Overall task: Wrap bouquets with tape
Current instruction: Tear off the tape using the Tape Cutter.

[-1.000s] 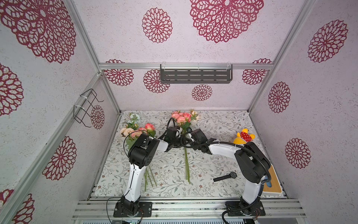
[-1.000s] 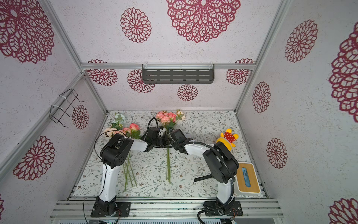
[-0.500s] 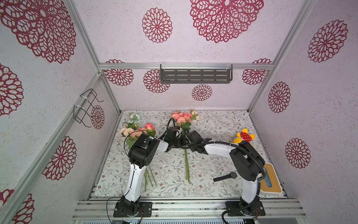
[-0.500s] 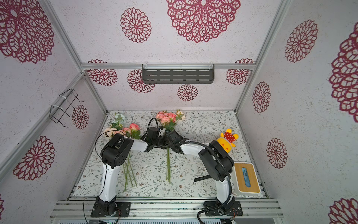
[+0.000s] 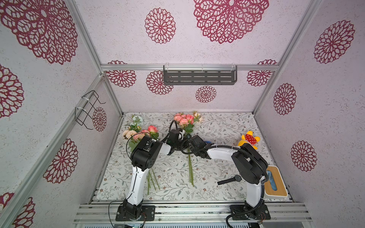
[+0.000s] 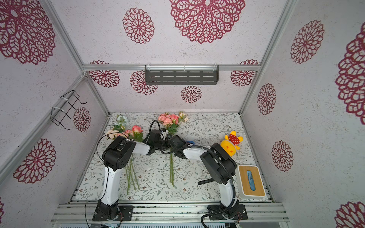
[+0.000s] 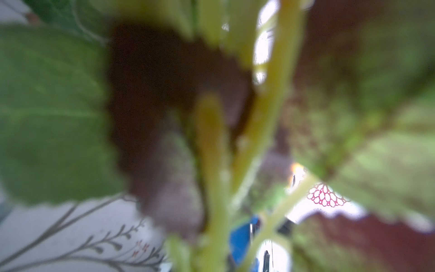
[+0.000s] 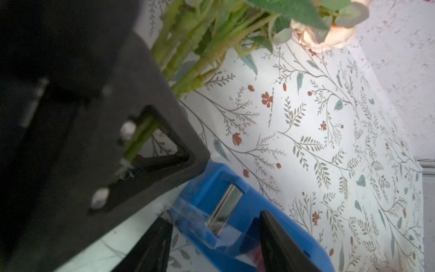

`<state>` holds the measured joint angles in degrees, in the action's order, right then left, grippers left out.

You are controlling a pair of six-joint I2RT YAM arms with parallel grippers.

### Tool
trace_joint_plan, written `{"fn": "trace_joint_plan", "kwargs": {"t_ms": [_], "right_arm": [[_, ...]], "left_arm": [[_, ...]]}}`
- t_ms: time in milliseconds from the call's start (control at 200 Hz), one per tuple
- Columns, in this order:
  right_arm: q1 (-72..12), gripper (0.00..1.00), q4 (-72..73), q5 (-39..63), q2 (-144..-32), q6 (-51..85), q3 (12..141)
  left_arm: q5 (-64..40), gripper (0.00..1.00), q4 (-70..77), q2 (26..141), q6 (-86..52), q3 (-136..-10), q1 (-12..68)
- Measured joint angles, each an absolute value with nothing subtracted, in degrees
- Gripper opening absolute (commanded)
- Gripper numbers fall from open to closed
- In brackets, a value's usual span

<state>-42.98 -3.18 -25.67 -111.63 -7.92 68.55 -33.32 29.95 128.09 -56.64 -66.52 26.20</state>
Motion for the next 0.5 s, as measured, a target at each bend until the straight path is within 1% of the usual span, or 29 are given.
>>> {"fn": "trace_joint_plan", "kwargs": {"t_ms": [140, 290, 395, 500], "right_arm": [[-41.3, 0.62, -5.5, -20.2, -111.4, -6.7, 70.8], [-40.1, 0.61, -7.7, -14.8, -108.7, -2.7, 71.5], [-39.9, 0.58, -8.7, -12.1, -108.0, 0.5, 74.2], [-40.0, 0.51, -8.9, -10.0, -107.9, 3.4, 75.9]], "left_arm": [[-32.3, 0.0, 28.9, 128.1, -56.6, -66.5, 26.2], [-32.1, 0.0, 27.9, 128.1, -56.6, -67.0, 26.1], [-32.1, 0.0, 27.9, 128.1, -56.6, -67.0, 26.1], [-32.1, 0.0, 27.9, 128.1, -56.6, -67.0, 26.0]]}}
